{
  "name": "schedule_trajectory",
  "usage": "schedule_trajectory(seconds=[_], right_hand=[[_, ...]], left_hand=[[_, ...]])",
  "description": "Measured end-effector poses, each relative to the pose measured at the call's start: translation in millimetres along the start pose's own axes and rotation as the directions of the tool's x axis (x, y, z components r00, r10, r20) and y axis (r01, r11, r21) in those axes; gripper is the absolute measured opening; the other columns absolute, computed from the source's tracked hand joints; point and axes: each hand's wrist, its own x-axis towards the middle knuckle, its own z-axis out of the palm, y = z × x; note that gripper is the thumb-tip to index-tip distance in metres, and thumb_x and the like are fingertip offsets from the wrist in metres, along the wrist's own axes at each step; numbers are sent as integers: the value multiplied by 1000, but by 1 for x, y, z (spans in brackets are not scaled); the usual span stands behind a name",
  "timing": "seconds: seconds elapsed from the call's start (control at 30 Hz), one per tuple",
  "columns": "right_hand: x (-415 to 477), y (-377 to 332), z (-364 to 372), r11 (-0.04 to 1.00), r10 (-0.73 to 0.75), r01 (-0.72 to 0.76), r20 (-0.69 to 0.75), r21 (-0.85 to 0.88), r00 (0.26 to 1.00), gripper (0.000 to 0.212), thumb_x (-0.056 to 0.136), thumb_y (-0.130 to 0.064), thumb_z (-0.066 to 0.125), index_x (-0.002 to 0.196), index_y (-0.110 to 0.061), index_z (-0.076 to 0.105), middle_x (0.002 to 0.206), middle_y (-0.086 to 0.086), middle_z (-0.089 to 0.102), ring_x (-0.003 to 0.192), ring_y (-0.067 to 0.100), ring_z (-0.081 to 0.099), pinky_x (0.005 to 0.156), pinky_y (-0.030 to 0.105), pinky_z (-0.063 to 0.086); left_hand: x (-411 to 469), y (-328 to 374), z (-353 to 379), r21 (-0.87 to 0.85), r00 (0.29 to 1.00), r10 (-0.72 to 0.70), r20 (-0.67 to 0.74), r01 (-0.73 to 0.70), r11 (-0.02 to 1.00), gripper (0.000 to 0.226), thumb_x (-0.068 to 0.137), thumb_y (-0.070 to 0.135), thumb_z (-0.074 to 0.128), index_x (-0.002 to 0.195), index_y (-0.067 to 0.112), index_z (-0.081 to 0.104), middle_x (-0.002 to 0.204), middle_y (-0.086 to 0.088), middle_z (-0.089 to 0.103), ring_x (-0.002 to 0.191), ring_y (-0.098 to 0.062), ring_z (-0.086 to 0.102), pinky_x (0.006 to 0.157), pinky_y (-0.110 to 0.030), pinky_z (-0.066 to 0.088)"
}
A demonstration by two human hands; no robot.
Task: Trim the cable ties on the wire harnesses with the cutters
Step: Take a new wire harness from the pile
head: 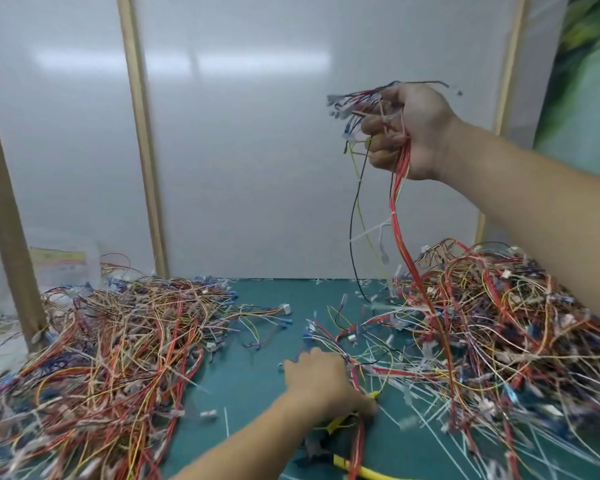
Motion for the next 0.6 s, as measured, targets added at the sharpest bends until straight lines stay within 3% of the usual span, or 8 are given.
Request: schedule_trajectory(seconds=[0.07, 0.17, 0.27, 0.37, 0.5, 0.6], right_hand=[[-3, -12, -2, 999, -35, 35, -17, -12, 999, 30, 100, -27, 28, 83, -17, 51, 59, -5, 38, 37, 7, 19, 52, 24, 9], [-10, -35, -10, 996, -86, 85, -49, -22, 995, 31, 100, -27, 29, 79, -16, 50, 62, -5, 41, 40, 8, 18, 55, 26, 9], [-15, -50, -19, 994, -109, 108, -72, -26, 991, 34, 100, -28, 29, 78, -16, 51, 62, -6, 41, 41, 7, 18, 54, 25, 10], [-17, -51, -25, 994, -99, 96, -69, -45, 993, 36, 100, -28, 28, 76, -16, 52, 62, -6, 40, 40, 6, 18, 54, 25, 9], [-15, -32, -26, 995, -56, 51, -55, -84, 997, 37, 100, -26, 27, 73, -18, 51, 61, -5, 39, 38, 6, 18, 51, 25, 8], [-13, -12, -30, 995, -7, 3, -34, -100, 999, 35, 100, -27, 27, 73, -19, 48, 60, -5, 38, 36, 6, 18, 51, 25, 7]], left_hand=[[-2, -6, -3, -31, 997, 26, -71, -28, 999, 46, 69, 57, 69, 64, 18, 44, 77, 2, 56, 97, -29, 61, 84, -40, 36], [-2, -32, -36, -233, 990, -13, -139, -20, 972, 35, 77, 39, 63, 58, 14, 47, 56, 4, 47, 70, -26, 59, 63, -28, 36], [-5, -70, -95, -535, 994, -41, -103, -21, 845, 24, 90, 26, 65, 77, 6, 68, 72, -7, 67, 61, -21, 57, 57, -24, 46], [-12, -98, -150, -786, 996, -80, -35, 22, 618, 17, 97, 7, 56, 88, -4, 65, 87, -21, 74, 64, -28, 72, 52, -31, 59], [-21, -113, -189, -907, 987, -138, -83, -18, 420, 16, 99, 7, 47, 97, -7, 55, 90, -25, 74, 67, -36, 73, 53, -38, 61], [-23, -118, -215, -914, 960, -223, -170, -69, 400, 16, 102, 10, 40, 96, -1, 50, 80, -19, 75, 58, -29, 72, 47, -32, 58]])
